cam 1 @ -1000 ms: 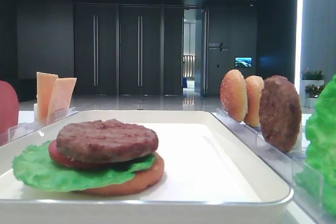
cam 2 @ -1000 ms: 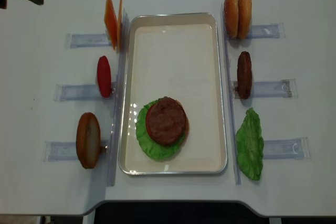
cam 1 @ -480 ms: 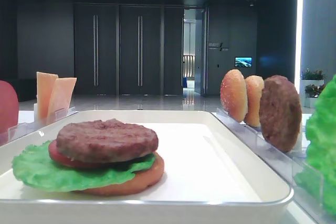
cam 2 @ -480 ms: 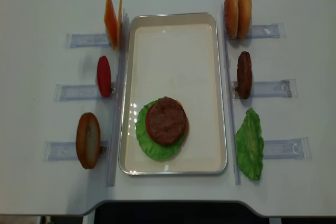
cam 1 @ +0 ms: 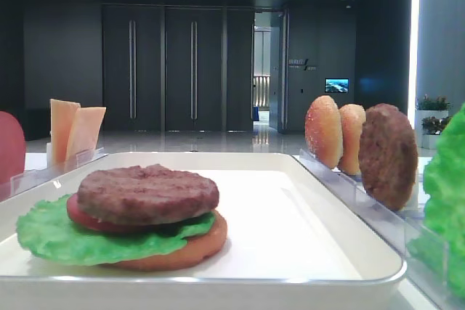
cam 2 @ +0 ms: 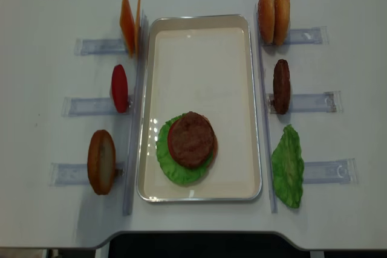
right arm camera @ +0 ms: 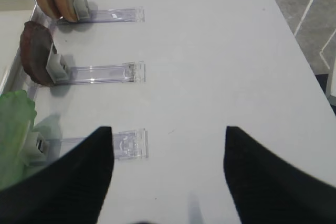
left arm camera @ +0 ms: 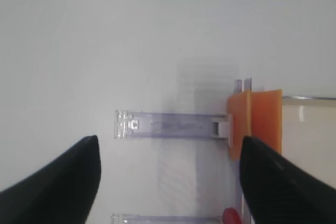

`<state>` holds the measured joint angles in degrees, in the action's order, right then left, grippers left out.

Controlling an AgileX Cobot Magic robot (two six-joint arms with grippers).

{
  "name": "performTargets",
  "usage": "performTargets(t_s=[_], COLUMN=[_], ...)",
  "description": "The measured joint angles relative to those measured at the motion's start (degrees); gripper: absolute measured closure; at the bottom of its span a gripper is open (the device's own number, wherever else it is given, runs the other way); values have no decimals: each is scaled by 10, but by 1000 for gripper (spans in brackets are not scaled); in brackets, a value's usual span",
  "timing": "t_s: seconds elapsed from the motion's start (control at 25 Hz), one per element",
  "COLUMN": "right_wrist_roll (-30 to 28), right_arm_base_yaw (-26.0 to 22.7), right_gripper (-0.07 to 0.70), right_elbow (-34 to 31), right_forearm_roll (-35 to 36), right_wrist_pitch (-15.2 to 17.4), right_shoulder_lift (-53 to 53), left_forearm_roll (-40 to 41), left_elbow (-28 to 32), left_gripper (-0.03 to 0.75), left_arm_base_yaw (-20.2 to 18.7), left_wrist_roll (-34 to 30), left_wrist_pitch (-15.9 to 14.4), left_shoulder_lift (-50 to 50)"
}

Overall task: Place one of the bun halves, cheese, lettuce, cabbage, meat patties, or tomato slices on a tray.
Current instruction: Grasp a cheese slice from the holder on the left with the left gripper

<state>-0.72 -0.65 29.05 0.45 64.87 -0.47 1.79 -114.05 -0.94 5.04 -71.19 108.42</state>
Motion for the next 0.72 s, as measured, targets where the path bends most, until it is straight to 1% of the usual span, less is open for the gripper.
performTargets(t_s=[0.16, 0.24, 0.56, 0.72], right_wrist_roll=[0, 0, 0, 0], right_arm_base_yaw=[0, 0, 0, 0], right_gripper=[197, 197, 197, 197], right_elbow=[0, 0, 0, 0], right_forearm_roll=[0, 0, 0, 0], right_wrist_pitch=[0, 0, 0, 0], right_shoulder_lift=[0, 0, 0, 0], left_forearm_roll=[4, 11, 32, 39], left_elbow=[-30, -32, -33, -33], left_gripper=[113, 127, 134, 135], left_arm_base_yaw=[0, 0, 0, -9], left_wrist_roll=[0, 0, 0, 0], left_wrist_pitch=[0, 0, 0, 0], left_shoulder_lift=[25, 31, 48, 49])
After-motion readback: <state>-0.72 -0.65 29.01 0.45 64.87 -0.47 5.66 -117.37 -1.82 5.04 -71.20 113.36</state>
